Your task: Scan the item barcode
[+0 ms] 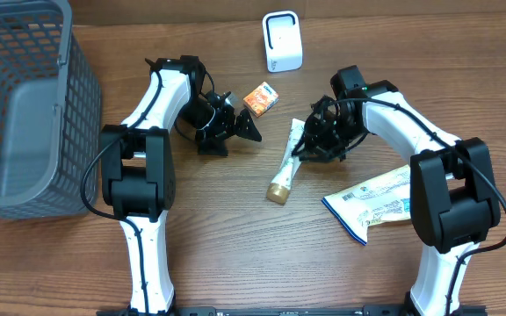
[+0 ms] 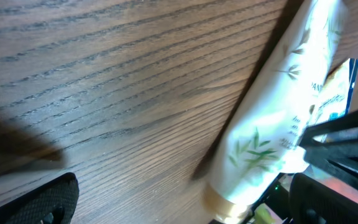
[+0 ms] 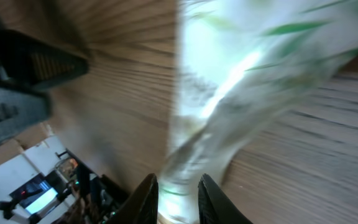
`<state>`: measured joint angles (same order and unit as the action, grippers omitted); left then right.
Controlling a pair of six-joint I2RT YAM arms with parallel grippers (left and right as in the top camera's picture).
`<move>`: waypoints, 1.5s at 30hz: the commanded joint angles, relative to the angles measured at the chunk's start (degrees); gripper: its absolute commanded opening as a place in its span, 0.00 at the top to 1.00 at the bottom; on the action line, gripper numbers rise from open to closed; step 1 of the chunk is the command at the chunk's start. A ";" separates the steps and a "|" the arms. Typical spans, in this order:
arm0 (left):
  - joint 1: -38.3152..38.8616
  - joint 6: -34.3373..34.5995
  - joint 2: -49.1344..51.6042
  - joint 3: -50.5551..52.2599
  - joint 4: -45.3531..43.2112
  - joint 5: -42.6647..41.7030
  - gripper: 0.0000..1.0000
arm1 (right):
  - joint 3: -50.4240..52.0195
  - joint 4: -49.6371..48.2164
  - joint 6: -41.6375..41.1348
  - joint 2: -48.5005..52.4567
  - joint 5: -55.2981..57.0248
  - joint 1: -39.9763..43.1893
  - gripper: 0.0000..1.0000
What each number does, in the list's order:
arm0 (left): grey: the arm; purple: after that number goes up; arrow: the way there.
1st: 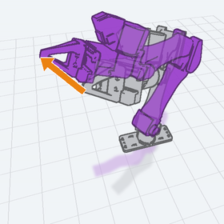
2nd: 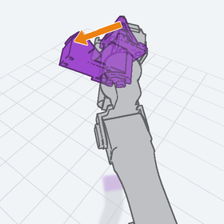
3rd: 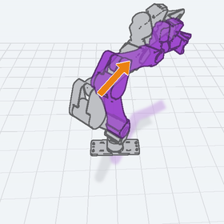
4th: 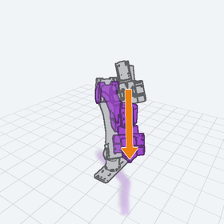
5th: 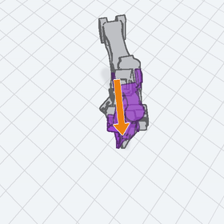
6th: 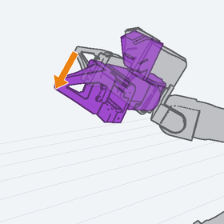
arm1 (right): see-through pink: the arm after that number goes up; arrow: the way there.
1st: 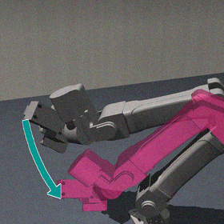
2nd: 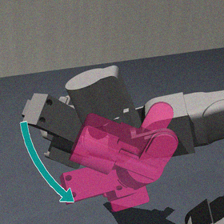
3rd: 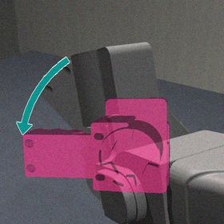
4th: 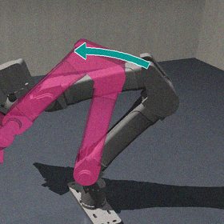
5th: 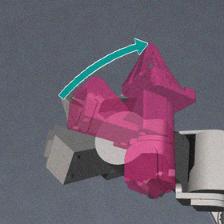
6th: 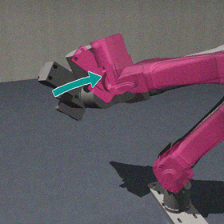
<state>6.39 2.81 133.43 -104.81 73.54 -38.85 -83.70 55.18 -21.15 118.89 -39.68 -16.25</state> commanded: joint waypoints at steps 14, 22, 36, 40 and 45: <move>6.47 6.64 1.16 0.87 -5.14 -1.25 0.43 | -2.34 5.68 2.12 0.90 3.41 2.93 0.71; 13.70 8.68 1.18 0.87 -11.43 -1.27 0.00 | -11.89 21.35 12.48 0.35 6.64 8.48 0.59; 15.93 15.30 7.06 1.62 -10.60 -1.25 0.43 | -12.74 23.98 12.46 0.35 10.29 13.38 0.59; 15.74 15.67 10.29 1.62 -10.54 -1.03 0.96 | -12.68 23.52 12.44 0.35 10.29 13.31 0.59; 14.12 16.57 10.12 -0.35 -6.03 -1.25 0.96 | -12.41 23.41 12.44 0.35 10.27 13.31 0.59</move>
<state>21.28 16.82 139.17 -104.90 64.55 -46.54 -95.35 78.81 -9.19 119.81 -29.58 -2.76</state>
